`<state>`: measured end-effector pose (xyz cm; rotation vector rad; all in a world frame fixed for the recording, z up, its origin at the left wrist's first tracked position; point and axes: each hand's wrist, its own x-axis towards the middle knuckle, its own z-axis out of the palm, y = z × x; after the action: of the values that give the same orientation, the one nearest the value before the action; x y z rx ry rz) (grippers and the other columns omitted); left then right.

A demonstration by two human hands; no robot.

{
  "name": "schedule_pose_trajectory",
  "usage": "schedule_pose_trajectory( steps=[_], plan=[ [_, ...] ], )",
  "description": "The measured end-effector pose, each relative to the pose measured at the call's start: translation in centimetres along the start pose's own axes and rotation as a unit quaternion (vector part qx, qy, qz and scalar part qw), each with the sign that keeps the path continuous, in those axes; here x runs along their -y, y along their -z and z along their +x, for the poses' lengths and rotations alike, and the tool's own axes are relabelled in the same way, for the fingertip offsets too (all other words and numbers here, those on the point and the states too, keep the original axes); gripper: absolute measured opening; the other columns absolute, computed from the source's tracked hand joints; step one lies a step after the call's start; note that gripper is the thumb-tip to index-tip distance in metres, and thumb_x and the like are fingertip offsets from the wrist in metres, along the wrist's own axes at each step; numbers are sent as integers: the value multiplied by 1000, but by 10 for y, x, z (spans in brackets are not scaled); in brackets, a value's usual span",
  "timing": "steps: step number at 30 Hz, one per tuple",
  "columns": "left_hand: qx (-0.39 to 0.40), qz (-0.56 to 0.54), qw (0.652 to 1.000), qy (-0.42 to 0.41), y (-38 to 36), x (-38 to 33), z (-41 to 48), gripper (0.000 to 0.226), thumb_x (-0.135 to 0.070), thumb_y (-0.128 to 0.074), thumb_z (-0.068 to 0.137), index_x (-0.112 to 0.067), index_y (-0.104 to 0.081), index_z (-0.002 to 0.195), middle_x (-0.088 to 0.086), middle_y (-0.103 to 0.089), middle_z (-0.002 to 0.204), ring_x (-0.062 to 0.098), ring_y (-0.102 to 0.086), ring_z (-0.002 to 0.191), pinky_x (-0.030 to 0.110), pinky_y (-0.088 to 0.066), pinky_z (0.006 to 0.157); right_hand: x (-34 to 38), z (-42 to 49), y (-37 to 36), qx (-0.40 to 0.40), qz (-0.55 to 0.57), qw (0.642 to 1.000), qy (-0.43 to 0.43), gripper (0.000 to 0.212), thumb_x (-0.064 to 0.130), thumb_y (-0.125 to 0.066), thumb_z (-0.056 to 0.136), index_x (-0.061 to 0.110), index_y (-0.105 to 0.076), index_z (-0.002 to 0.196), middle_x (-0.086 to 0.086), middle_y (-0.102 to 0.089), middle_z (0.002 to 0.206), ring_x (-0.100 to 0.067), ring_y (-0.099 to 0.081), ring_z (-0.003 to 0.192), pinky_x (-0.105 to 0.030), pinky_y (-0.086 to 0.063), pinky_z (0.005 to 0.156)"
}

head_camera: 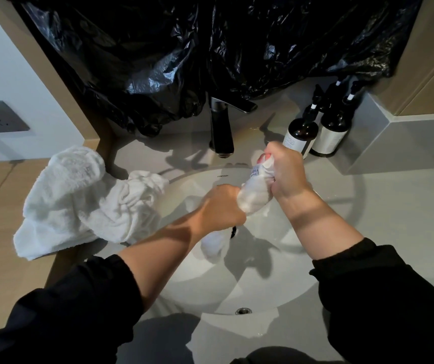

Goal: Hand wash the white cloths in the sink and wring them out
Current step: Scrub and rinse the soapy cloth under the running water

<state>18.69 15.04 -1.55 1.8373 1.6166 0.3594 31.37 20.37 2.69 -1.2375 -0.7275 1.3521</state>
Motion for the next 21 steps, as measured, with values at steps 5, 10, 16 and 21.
schedule_pose_trajectory(
  steps=[5, 10, 16, 21],
  plan=[
    [139, -211, 965, 71, 7, 0, -1, 17, 10, -70, 56, 1, -60, 66, 6, -57, 58, 19, -54, 53, 22, -44, 53, -2, 1, 1, 28, -87, 995, 41, 25, -3, -50, 77, 6, -43, 54, -1, -42, 46, -14, -42, 43, -17, -36, 43],
    [239, -372, 891, 101, -2, 3, -7, 31, 11, -59, 48, 0, -63, 76, 11, -53, 58, 21, -52, 49, 24, -49, 52, -7, 0, -3, 44, -84, 995, 31, 18, -7, -47, 70, -3, -39, 55, -3, -36, 43, -16, -34, 43, -19, -27, 44],
    [330, -410, 843, 114, -10, 13, -4, 34, 9, -55, 46, -1, -53, 78, 5, -54, 51, 18, -50, 45, 20, -45, 50, -15, -1, -4, 14, -39, 999, -16, 19, 6, -48, 57, 13, -31, 59, -6, -23, 57, -24, -23, 58, -35, -21, 55],
    [371, -467, 795, 105, -11, 18, -3, 42, -3, -61, 36, -2, -49, 76, 6, -53, 52, 18, -50, 40, 19, -44, 46, -20, 0, -1, 17, 9, 998, -56, 35, 4, -49, 62, 17, -16, 62, -3, -18, 55, -20, -20, 54, -33, -19, 53]
  ],
)
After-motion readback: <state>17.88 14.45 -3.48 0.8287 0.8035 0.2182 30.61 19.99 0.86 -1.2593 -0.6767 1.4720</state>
